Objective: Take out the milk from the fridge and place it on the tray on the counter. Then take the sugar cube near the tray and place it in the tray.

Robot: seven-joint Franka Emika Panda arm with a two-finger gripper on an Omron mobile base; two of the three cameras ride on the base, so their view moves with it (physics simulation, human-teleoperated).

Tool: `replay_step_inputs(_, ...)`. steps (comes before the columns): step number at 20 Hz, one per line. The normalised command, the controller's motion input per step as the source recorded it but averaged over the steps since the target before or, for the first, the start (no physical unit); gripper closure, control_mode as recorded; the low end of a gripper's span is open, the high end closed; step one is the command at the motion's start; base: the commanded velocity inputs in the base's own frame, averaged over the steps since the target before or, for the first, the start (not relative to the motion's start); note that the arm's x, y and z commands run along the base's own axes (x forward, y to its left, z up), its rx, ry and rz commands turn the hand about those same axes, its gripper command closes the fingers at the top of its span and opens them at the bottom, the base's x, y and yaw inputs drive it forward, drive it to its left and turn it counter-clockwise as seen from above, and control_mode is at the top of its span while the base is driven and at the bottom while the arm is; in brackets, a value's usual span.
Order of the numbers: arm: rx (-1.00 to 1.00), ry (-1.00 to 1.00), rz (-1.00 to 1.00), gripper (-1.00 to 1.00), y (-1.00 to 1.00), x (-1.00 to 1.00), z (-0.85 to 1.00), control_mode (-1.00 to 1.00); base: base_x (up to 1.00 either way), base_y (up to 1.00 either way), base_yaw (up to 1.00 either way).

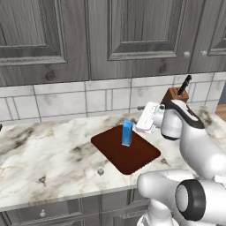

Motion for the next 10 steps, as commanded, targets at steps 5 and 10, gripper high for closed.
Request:
replay_step_inputs(5, 0.0, 0.0, 0.0, -1.0, -0.45, -0.59, 0.46, -1.0, 0.0, 0.0, 0.0)
replay_step_inputs(10, -0.03, 0.02, -0.01, -1.0, -0.39, -0.61, 0.54, -1.0, 0.0, 0.0, 0.0)
